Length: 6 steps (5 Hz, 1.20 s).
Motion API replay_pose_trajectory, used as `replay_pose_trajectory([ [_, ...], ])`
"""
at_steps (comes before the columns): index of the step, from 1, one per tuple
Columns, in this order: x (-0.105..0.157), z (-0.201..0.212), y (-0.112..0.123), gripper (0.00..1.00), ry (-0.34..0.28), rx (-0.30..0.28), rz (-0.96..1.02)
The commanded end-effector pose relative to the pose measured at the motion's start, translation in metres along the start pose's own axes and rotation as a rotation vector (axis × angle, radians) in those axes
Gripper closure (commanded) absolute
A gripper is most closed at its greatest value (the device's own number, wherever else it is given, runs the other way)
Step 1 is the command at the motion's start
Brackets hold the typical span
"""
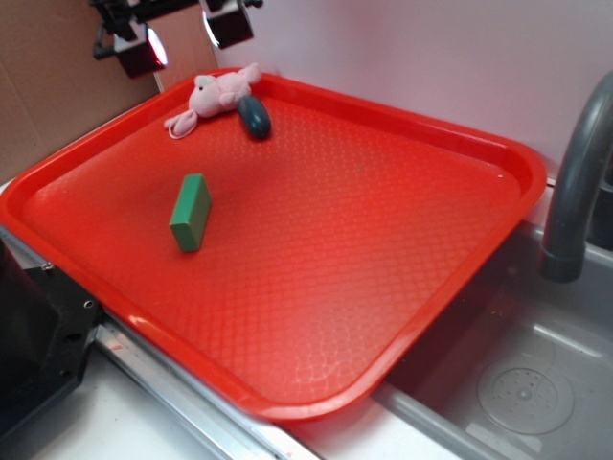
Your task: Grab the plastic pickle.
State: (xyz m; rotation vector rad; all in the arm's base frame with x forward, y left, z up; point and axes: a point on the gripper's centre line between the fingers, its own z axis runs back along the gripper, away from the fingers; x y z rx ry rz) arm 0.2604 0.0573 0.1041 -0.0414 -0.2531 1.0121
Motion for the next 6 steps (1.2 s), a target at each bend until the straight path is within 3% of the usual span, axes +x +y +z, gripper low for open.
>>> replay_pose_trajectory([
  [1, 0.035, -0.038, -0.009, 0.00, -0.097, 0.024, 0.086],
  [2, 0.042, -0.061, -0.012, 0.00, -0.097, 0.018, 0.107],
  [3, 0.046, -0.074, -0.015, 0.00, -0.059, -0.022, 0.102],
  [4, 0.050, -0.082, -0.016, 0.00, -0.033, -0.025, 0.087],
  [5, 0.048, -0.085, -0.017, 0.10, -0.033, -0.006, 0.076],
  [6, 0.046, -0.087, -0.018, 1.00, -0.041, 0.016, 0.072],
])
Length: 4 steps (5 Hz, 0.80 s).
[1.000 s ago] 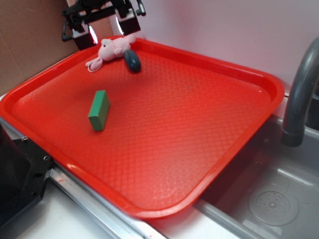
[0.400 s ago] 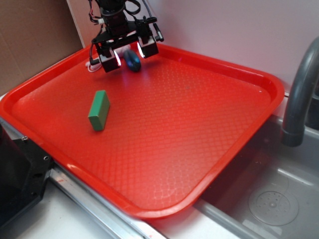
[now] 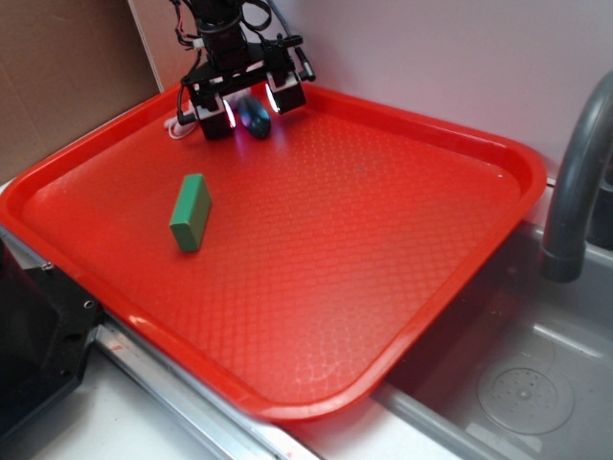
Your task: Grab the plastic pickle.
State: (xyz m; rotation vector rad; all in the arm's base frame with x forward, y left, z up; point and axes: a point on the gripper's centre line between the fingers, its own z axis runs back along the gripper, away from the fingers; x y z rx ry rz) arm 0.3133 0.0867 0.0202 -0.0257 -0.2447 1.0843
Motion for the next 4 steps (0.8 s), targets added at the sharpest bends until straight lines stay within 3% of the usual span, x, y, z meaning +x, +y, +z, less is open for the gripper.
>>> replay_pose_trajectory([
  [1, 0.011, 0.006, -0.003, 1.00, -0.025, 0.041, 0.009],
  [2, 0.011, 0.004, -0.003, 1.00, -0.022, 0.063, 0.017],
  [3, 0.007, 0.030, 0.001, 1.00, 0.015, 0.100, -0.088],
  [4, -0.015, 0.078, 0.011, 1.00, 0.007, 0.065, -0.221],
])
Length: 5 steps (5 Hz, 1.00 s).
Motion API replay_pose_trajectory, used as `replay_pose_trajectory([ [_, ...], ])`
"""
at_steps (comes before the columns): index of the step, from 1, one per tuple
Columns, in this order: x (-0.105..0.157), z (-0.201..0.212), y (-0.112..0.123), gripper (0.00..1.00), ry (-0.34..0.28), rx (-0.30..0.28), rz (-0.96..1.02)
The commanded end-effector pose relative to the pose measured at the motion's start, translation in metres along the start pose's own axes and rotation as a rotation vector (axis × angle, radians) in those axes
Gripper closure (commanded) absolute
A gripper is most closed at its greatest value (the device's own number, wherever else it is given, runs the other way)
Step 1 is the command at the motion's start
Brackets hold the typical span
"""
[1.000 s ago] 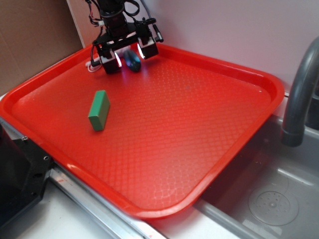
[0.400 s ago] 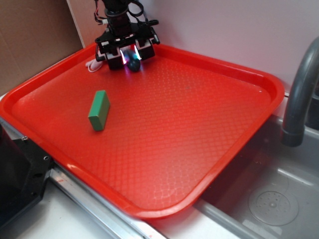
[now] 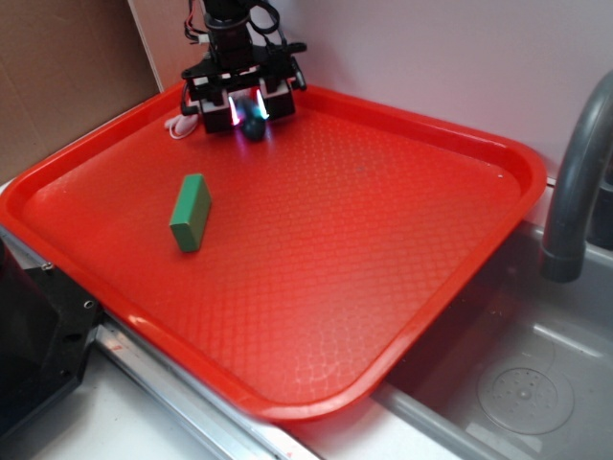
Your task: Grab the plastic pickle.
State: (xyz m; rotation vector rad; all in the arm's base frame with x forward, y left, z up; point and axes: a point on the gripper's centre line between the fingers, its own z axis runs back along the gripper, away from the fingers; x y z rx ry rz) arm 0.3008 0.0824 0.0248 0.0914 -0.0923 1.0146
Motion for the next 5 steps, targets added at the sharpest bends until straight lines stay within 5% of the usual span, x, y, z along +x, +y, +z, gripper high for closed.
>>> replay_pose_trajectory([
  [1, -0.037, 0.107, 0.023, 1.00, -0.034, -0.150, -0.303],
  [2, -0.065, 0.141, 0.030, 1.00, 0.091, -0.190, -0.543],
  [3, -0.102, 0.174, 0.045, 1.00, 0.100, -0.197, -0.747],
  [5, -0.128, 0.186, 0.060, 1.00, 0.066, -0.197, -0.804],
])
